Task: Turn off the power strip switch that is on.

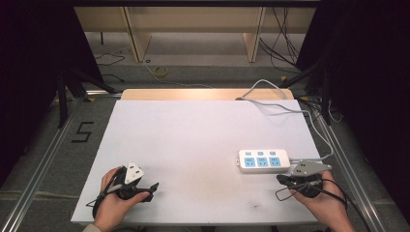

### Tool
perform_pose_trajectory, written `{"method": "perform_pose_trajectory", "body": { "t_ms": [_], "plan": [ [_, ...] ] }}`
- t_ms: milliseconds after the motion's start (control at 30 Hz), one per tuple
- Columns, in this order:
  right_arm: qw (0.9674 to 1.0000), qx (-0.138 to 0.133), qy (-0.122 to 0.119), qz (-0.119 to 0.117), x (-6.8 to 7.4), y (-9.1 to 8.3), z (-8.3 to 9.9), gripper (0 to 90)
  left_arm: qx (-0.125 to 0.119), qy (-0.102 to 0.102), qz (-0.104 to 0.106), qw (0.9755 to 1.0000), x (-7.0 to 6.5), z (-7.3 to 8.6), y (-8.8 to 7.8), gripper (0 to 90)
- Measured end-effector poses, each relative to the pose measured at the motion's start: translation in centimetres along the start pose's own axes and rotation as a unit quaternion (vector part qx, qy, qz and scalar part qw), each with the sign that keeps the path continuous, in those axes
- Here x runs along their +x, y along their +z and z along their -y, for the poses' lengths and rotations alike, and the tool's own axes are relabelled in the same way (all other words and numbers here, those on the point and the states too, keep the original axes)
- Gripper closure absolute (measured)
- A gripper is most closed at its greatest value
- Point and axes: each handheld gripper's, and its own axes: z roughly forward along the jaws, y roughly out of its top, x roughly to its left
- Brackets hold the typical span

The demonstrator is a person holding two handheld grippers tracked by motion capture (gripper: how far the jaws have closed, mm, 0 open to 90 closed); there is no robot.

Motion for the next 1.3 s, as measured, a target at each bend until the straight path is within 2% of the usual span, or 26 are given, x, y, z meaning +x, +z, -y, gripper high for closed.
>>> {"method": "perform_pose_trajectory", "body": {
  "t_ms": [67, 367, 1300],
  "plan": [
    [1.0, 0.009, -0.001, 0.004, 0.0, 0.0, -0.2, 90.0, 0.001, 0.001, 0.0, 1.0, 0.0, 0.0, 0.0, 16.1],
    [0.9998, 0.017, 0.011, 0.006, -0.1, 0.3, -1.1, 90.0, -0.001, 0.0, 0.002, 1.0, -0.1, -0.1, 0.0, 16.1],
    [0.9994, 0.034, 0.006, 0.004, -0.5, 1.4, -3.4, 90.0, -0.005, -0.004, 0.006, 1.0, -0.2, -0.2, 0.0, 16.0]
  ]
}}
